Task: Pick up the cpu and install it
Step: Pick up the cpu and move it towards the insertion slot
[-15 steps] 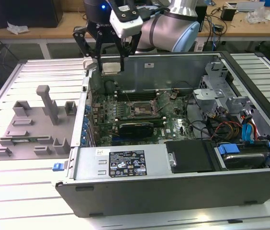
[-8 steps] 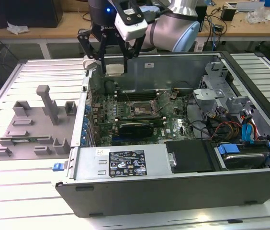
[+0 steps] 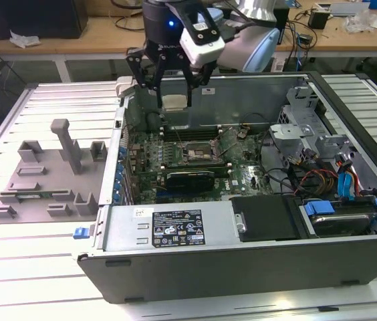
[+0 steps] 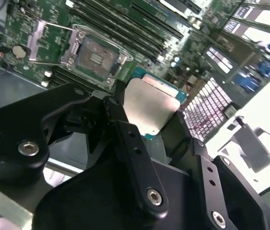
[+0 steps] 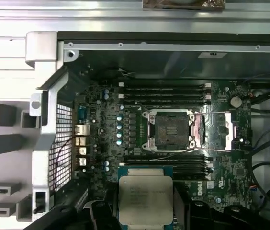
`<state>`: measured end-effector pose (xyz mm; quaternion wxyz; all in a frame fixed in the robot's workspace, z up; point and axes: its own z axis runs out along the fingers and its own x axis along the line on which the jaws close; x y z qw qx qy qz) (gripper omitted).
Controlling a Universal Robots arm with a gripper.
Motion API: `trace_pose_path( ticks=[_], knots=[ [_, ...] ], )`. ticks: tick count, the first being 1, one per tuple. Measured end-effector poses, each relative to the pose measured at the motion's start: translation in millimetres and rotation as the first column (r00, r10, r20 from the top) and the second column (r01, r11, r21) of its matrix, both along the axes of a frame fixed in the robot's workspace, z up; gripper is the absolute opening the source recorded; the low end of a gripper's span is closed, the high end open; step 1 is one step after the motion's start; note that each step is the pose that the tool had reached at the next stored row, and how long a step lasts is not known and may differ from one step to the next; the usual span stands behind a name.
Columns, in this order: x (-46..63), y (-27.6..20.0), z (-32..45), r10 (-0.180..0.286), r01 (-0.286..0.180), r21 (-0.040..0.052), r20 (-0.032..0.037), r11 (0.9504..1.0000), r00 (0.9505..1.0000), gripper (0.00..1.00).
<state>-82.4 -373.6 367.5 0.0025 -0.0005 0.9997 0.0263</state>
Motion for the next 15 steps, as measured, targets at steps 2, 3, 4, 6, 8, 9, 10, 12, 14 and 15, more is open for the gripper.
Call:
trace_pose_path(
  ticks=[2,3,4,6,8,9,10,12,14,15],
  knots=[
    [5.6,0.0,-3.6,0.0,0.0,0.0,-0.0005,1.0,1.0,0.55],
    [8.3,0.0,-5.9,0.0,0.0,0.0,-0.0007,1.0,1.0,0.55],
    [9.8,0.2,-7.5,0.0,0.0,-0.0001,-0.0009,1.0,1.0,0.55],
    [12.2,0.7,-11.2,0.0,0.0,-0.0001,-0.0013,1.0,1.0,0.55],
    [13.9,1.8,-15.2,0.0,0.0,-0.0002,-0.0017,1.0,1.0,0.55],
    [14.9,2.9,-18.4,0.0,0.0,-0.0001,-0.0018,1.0,1.0,0.55],
    [15.6,3.6,-20.2,0.0,0.0,-0.0001,-0.0021,1.0,1.0,0.55],
    [18.2,5.0,-25.0,0.0,0.0,0.0,-0.0033,1.0,1.0,0.55],
    [21.1,5.8,-29.0,0.0,0.0,0.0,-0.0049,1.0,1.0,0.55],
    [23.1,6.7,-32.7,0.0,0.0,-0.0001,-0.0059,1.0,1.0,0.55]
  ],
)
